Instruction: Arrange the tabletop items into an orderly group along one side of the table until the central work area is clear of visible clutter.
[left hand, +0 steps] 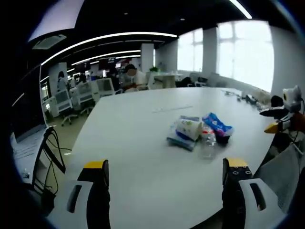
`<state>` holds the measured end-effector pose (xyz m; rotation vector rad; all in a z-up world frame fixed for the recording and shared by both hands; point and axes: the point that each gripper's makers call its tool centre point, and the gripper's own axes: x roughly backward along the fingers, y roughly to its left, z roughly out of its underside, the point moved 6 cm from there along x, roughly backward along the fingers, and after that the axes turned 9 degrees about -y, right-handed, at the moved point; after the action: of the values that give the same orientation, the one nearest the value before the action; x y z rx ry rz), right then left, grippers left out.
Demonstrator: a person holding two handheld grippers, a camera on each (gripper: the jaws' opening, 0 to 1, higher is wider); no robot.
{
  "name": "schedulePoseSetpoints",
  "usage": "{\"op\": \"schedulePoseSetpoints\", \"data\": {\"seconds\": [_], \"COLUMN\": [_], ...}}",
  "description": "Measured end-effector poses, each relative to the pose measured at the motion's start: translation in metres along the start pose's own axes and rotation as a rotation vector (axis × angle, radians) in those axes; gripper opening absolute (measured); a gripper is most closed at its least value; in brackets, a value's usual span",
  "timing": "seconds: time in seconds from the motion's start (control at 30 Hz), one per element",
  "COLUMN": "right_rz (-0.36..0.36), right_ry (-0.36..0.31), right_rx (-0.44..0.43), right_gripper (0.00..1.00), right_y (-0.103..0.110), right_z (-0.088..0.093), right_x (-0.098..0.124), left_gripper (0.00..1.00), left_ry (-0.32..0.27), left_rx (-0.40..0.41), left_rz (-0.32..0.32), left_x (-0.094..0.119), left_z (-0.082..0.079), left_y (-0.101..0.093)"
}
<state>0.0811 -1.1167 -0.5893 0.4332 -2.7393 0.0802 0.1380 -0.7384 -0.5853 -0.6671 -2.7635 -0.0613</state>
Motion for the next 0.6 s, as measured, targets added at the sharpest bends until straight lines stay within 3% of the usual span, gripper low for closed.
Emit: {"op": "schedulePoseSetpoints", "data": {"seconds": [0.23, 0.6], "right_rz": [0.012, 0.001], "right_ry": [-0.048, -0.033], "right_rx": [0.007, 0.004], "right_gripper": [0.92, 0.9], "right_y": [-0.0035, -0.0035], "right_z": [-0.0094, -0.0056], "right_x": [0.0021, 0.0014], "left_gripper": [0.98, 0.97], "left_ry": [-0.002, 0.018], "left_rx": [-0.005, -0.013], "left_rz": [-0.001, -0.006], "left_x": [0.0002, 0.0027], "left_z": [-0.0018, 0.0012], "left_y": [0.0007, 0.0017]}}
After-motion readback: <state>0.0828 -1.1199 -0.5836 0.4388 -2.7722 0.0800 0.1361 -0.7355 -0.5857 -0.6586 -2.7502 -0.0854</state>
